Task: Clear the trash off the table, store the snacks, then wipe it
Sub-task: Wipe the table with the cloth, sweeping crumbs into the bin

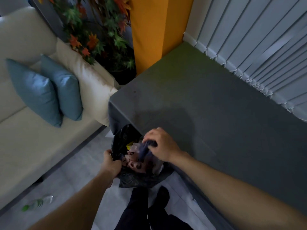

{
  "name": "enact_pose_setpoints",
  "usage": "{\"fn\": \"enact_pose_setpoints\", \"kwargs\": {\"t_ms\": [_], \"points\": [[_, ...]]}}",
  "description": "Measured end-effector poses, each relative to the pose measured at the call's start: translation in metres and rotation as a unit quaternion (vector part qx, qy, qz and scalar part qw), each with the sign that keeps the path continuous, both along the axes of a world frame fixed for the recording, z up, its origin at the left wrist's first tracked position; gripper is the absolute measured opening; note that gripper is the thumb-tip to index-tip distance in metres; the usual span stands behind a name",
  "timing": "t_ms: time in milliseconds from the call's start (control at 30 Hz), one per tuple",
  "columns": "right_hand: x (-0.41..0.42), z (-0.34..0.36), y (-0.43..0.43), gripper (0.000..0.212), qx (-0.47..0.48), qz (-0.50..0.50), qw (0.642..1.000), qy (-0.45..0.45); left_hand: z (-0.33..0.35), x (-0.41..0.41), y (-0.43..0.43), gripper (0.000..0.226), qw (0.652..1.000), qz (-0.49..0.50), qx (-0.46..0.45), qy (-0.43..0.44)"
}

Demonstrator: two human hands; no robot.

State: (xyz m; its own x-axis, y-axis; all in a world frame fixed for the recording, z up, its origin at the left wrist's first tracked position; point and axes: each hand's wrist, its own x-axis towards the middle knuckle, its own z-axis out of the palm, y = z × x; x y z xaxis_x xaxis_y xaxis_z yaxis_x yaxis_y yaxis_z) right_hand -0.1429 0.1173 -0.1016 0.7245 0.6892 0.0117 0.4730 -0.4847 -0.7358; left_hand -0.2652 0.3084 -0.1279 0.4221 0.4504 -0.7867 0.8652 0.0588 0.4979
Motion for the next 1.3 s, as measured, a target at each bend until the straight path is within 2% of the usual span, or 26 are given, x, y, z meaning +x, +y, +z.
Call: {"fn": "enact_pose_setpoints", "kwargs": {"t_ms": [67, 133, 167, 233, 300, 400, 433, 500, 600, 633, 767, 800, 867, 933, 1033, 1100, 1167, 1233, 1300], "points": [[0.016, -0.002, -0.007, 0.035, 0.006, -0.168, 0.984, -0.065, 0.001, 0.000, -0.002, 0.047, 1.000, -0.006, -0.002, 0.000], [0.027, -0.005, -0.014, 0.040, -0.073, -0.277, 0.957, -0.056, 0.001, -0.001, -0.004, 0.044, 1.000, -0.010, -0.001, 0.001], [0.029, -0.007, -0.016, 0.041, -0.124, -0.279, 0.951, -0.038, 0.001, -0.001, -0.004, 0.043, 1.000, -0.011, 0.001, 0.000], [0.021, -0.012, -0.015, 0.039, -0.178, -0.214, 0.960, -0.035, 0.000, -0.002, -0.004, 0.043, 1.000, -0.009, 0.005, -0.001], [0.006, -0.012, -0.014, 0.034, -0.161, -0.115, 0.980, -0.036, 0.000, -0.002, -0.006, 0.043, 1.000, -0.011, 0.008, 0.000], [-0.011, -0.005, -0.011, 0.024, -0.097, 0.036, 0.994, 0.020, 0.001, -0.002, -0.007, 0.046, 1.000, -0.017, 0.011, 0.002], [-0.014, -0.003, -0.011, 0.021, -0.073, 0.051, 0.996, 0.029, 0.001, -0.002, -0.008, 0.048, 1.000, -0.016, 0.010, 0.002], [-0.017, -0.004, -0.012, 0.019, -0.035, 0.000, 0.999, 0.007, 0.001, -0.001, -0.008, 0.051, 1.000, -0.014, 0.005, 0.003], [-0.026, -0.009, -0.014, 0.032, -0.090, -0.107, 0.990, -0.026, 0.002, -0.002, -0.007, 0.049, 1.000, -0.015, -0.004, 0.006], [-0.029, -0.009, -0.012, 0.033, -0.107, -0.096, 0.990, -0.016, 0.001, -0.002, -0.007, 0.049, 1.000, -0.015, -0.004, 0.006], [-0.037, -0.002, -0.006, 0.025, -0.092, 0.093, 0.987, 0.088, 0.001, -0.002, -0.008, 0.048, 1.000, -0.015, 0.000, 0.001], [-0.037, -0.001, -0.004, 0.026, -0.085, 0.109, 0.985, 0.105, 0.001, -0.002, -0.008, 0.047, 1.000, -0.016, -0.001, 0.000], [-0.033, 0.003, -0.003, 0.027, -0.038, 0.054, 0.991, 0.113, 0.001, -0.002, -0.007, 0.045, 1.000, -0.019, 0.000, -0.001], [-0.023, 0.006, -0.003, 0.029, 0.030, -0.072, 0.993, 0.086, 0.001, -0.003, -0.006, 0.046, 1.000, -0.020, 0.002, -0.005], [0.005, 0.006, -0.009, 0.034, 0.072, -0.283, 0.956, 0.000, 0.001, -0.003, -0.007, 0.048, 1.000, -0.016, -0.007, -0.008], [0.026, 0.005, -0.017, 0.038, 0.053, -0.371, 0.927, 0.002, 0.002, -0.003, -0.007, 0.048, 1.000, -0.018, -0.010, -0.006], [0.039, -0.003, -0.024, 0.043, -0.037, -0.367, 0.929, 0.013, 0.001, -0.003, -0.007, 0.046, 1.000, -0.019, -0.008, -0.006], [0.038, -0.009, -0.028, 0.050, -0.143, -0.284, 0.948, -0.006, 0.000, -0.003, -0.008, 0.045, 1.000, -0.019, -0.005, -0.007], [0.026, -0.014, -0.027, 0.050, -0.163, -0.187, 0.968, -0.038, -0.001, -0.003, -0.009, 0.043, 1.000, -0.020, -0.005, -0.008]]}}
